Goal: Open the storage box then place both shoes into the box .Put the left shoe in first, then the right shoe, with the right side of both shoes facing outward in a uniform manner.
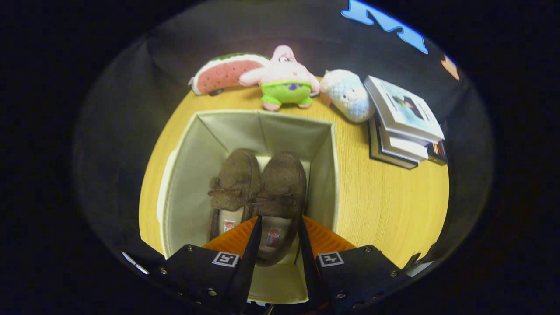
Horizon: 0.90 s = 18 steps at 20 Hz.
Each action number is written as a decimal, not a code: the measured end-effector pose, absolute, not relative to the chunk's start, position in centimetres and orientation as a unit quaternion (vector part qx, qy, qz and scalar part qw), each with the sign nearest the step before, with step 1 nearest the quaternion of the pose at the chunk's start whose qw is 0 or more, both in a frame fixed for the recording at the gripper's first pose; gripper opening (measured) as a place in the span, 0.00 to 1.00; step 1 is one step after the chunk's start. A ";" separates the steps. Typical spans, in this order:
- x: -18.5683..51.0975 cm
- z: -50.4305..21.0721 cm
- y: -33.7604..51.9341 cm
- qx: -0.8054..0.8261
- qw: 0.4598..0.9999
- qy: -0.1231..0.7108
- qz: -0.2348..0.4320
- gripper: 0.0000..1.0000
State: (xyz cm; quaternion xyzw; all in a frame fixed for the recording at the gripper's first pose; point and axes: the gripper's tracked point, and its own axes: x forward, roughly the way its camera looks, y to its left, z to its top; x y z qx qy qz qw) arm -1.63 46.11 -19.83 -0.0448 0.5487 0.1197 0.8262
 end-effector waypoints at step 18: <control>3.2 3.2 29.0 0.023 0.989 0.139 0.042 0.51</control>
